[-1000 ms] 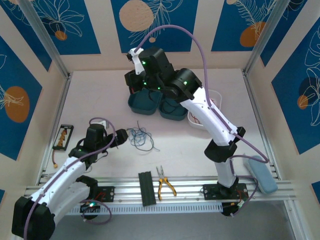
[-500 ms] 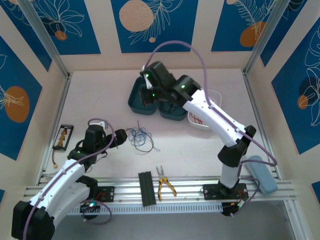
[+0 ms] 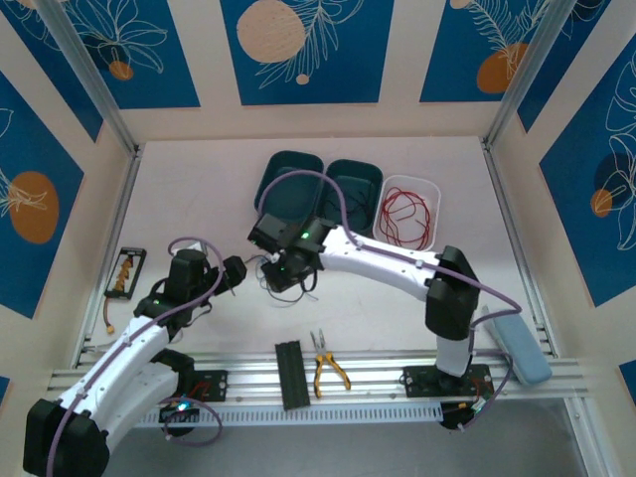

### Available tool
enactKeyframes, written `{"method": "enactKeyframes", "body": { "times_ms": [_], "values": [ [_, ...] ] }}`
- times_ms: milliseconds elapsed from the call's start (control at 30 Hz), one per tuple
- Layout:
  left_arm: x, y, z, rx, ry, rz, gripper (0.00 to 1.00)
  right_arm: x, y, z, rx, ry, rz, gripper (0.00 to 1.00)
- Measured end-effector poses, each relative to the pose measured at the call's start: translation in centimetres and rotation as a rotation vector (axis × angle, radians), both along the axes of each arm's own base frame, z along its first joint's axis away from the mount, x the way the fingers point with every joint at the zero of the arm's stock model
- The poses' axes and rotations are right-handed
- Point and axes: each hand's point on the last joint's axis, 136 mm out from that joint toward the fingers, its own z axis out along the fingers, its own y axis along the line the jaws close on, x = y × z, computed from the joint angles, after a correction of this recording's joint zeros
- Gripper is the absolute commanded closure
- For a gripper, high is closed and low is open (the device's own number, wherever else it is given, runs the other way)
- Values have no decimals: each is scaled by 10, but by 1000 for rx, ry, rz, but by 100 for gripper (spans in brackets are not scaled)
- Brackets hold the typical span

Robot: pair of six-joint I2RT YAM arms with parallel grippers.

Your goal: Untangle the cables

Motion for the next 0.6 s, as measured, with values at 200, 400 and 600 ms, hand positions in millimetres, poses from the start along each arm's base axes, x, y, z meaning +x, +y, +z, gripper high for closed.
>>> {"method": "enactKeyframes", "body": {
  "times_ms": [200, 400, 600],
  "values": [
    [-7, 21, -10, 28, 54, 93, 0, -5, 23, -47, -122, -10, 91, 64],
    [-14, 42, -15, 41, 84, 175, 0, -2, 26, -70, -184, -8, 122, 62],
    [-20, 53, -24, 34, 103, 221, 0, 8, 21, -84, -214, 0, 109, 62]
  ]
}}
